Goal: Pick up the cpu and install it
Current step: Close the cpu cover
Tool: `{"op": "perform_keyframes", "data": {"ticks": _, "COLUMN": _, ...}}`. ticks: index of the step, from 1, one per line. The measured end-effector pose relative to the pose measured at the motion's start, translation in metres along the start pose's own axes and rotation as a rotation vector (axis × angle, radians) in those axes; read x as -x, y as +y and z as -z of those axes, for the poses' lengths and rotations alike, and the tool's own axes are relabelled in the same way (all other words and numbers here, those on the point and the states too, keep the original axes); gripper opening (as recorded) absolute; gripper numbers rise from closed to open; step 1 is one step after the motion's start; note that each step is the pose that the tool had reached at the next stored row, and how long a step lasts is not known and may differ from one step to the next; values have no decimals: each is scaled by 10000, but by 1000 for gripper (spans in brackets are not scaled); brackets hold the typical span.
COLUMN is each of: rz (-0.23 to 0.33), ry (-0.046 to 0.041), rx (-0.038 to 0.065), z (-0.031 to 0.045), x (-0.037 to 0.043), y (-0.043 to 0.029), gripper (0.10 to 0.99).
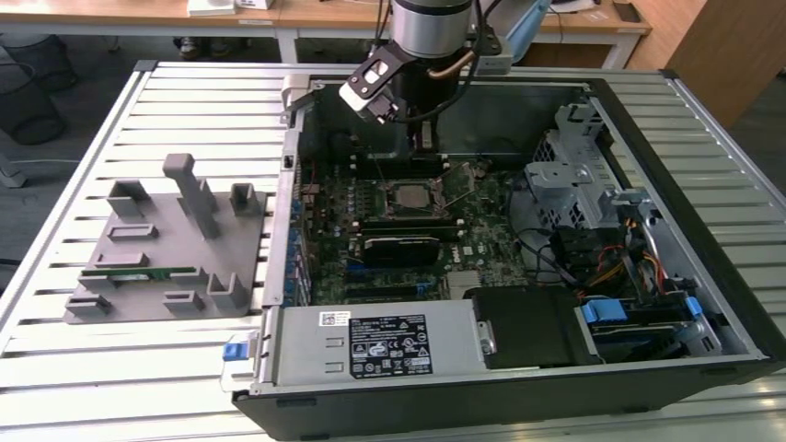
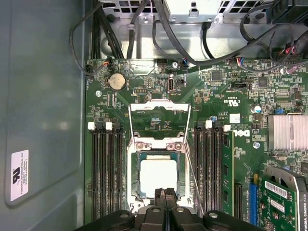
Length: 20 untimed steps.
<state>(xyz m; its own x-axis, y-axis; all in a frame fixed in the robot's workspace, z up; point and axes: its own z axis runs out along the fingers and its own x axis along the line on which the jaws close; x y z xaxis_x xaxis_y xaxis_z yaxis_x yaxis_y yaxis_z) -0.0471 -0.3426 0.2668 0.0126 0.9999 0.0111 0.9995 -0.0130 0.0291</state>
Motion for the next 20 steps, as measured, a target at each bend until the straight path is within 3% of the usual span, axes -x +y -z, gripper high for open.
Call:
{"op": "perform_keyframes", "data": {"ticks": 12, "rz": -1, "ry": 4, "rx": 2, "z": 126, "x": -2, "y": 4, "gripper": 106}}
{"op": "perform_keyframes", "data": {"ticks": 20, "rz": -1, "ry": 5, "rx": 3, "z": 130, "x": 18, "y": 4, "gripper": 106}}
